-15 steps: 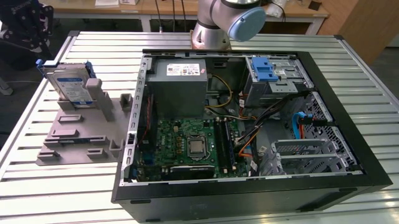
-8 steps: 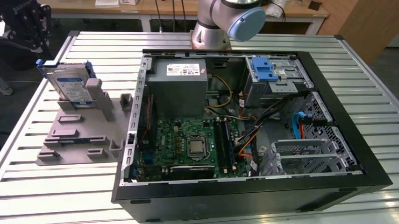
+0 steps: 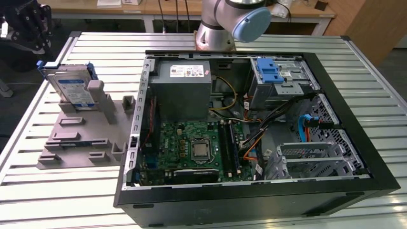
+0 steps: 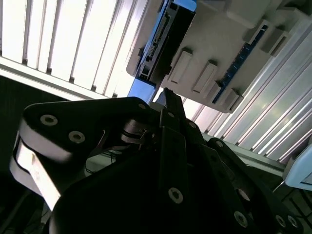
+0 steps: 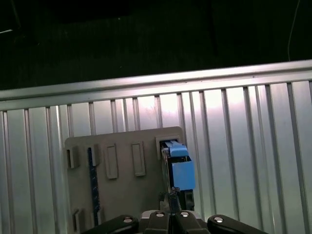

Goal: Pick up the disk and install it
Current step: 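Pick up the disk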

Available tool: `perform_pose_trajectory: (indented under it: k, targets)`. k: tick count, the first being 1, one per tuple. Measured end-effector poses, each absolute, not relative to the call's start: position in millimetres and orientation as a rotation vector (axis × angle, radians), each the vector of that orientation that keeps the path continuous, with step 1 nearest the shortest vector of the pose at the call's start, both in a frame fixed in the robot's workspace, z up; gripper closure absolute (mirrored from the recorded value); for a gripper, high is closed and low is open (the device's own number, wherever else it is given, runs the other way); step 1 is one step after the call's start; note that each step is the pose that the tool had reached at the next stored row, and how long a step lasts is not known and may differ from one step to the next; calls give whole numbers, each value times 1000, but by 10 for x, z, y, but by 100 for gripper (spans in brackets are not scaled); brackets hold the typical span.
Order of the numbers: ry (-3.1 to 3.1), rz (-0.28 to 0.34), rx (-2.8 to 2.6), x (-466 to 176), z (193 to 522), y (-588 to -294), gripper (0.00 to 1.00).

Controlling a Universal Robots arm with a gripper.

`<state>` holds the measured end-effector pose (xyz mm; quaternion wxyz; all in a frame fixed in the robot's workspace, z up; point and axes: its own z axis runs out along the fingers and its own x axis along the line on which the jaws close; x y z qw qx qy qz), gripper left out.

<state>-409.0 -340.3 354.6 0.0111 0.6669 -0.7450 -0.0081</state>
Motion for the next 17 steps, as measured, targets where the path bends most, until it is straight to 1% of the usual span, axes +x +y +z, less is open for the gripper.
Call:
perform_pose_trajectory:
  k: [7, 8, 10, 11, 12, 13, 16, 17]
  targets:
    - [-2318, -25, 2087, -4113, 3539, -3387, 89]
    - [-2318, -25, 2087, -4113, 3539, -3387, 88]
    - [-2318, -25, 2087, -4114, 3540, -3387, 76]
    - [-2318, -25, 2087, -4114, 3539, -3386, 76]
    - [-2318, -25, 2087, -4114, 3539, -3386, 70]
    - [-2318, -25, 2087, -4114, 3539, -3386, 70]
    - [-2299, -24, 2108, -4114, 3527, -3380, 53]
    - [-2285, -24, 2123, -4114, 3516, -3377, 53]
